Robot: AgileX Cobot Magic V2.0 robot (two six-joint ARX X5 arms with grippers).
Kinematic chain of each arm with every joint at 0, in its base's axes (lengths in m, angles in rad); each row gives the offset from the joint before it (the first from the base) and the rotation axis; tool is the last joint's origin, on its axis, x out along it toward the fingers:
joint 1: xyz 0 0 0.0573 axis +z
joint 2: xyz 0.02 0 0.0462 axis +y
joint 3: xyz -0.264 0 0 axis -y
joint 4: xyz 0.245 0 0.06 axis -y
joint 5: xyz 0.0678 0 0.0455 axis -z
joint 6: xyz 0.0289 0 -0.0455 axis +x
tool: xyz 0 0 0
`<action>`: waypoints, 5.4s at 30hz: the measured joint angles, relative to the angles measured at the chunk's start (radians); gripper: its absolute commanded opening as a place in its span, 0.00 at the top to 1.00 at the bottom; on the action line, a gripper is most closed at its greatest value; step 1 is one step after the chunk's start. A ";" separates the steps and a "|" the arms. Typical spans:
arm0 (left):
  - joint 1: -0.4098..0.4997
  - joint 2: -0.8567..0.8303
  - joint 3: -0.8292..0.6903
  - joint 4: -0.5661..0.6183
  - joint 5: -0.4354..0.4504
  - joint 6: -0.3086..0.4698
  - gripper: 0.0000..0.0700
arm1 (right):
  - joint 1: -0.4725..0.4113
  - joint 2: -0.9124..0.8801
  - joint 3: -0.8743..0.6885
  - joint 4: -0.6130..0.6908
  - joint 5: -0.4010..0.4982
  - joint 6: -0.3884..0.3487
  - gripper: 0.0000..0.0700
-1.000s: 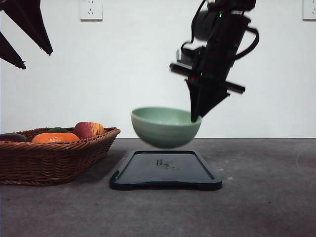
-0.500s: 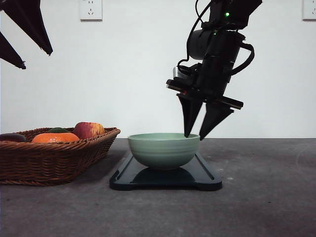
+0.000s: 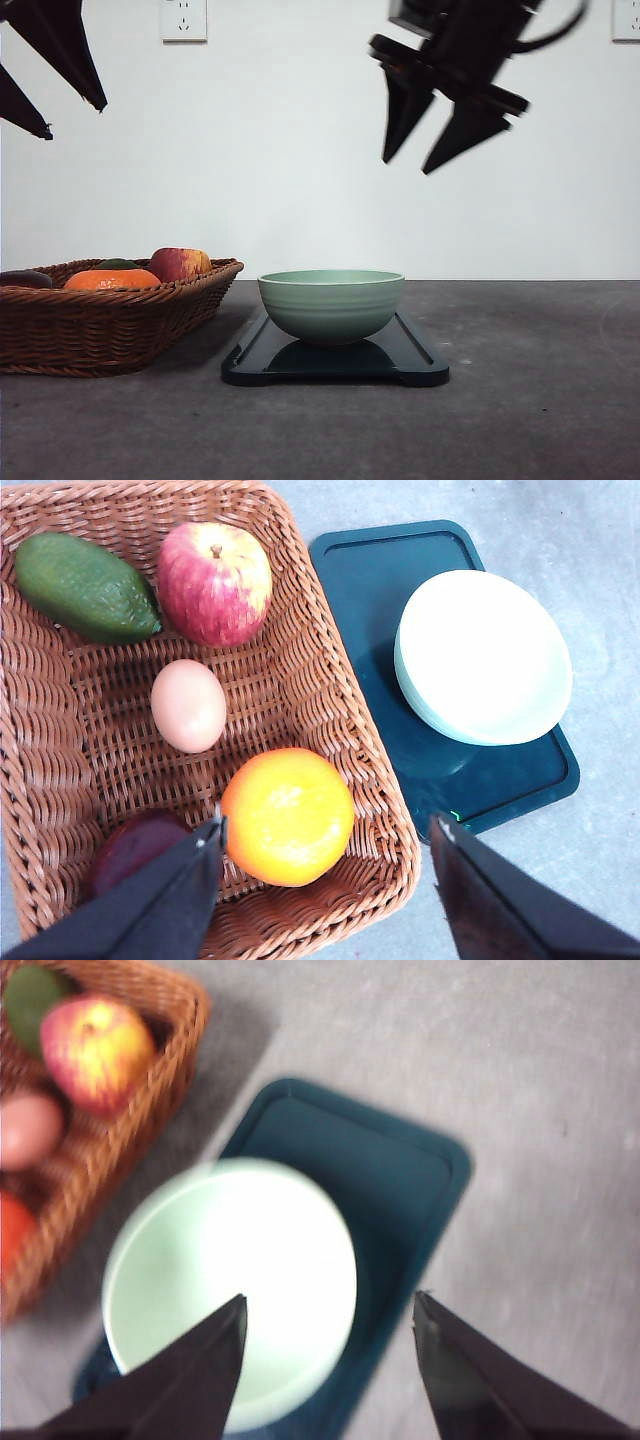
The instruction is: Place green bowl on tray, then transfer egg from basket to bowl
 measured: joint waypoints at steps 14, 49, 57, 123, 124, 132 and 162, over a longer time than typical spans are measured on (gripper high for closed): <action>0.000 0.079 0.007 0.026 -0.008 -0.011 0.43 | 0.001 -0.570 -0.688 0.165 -0.039 -0.002 0.53; 0.000 0.689 0.217 0.169 -0.162 0.076 0.31 | 0.014 -0.796 -0.700 0.152 -0.050 -0.003 0.53; 0.000 0.699 0.217 0.170 -0.162 0.076 0.63 | 0.014 -0.796 -0.700 0.152 -0.050 0.000 0.53; -0.438 0.855 0.343 0.377 -0.220 0.079 0.60 | 0.014 -0.796 -0.700 0.173 -0.049 0.000 0.53; -0.438 0.855 0.343 0.377 -0.220 0.079 0.53 | 0.014 -0.796 -0.700 0.173 -0.050 0.000 0.53; -0.439 0.852 0.385 0.350 -0.220 0.079 0.30 | 0.014 -0.796 -0.700 0.173 -0.050 0.000 0.53; -0.248 -0.027 -0.117 0.299 -0.159 -0.077 0.33 | 0.014 -0.792 -0.700 0.211 -0.048 -0.028 0.53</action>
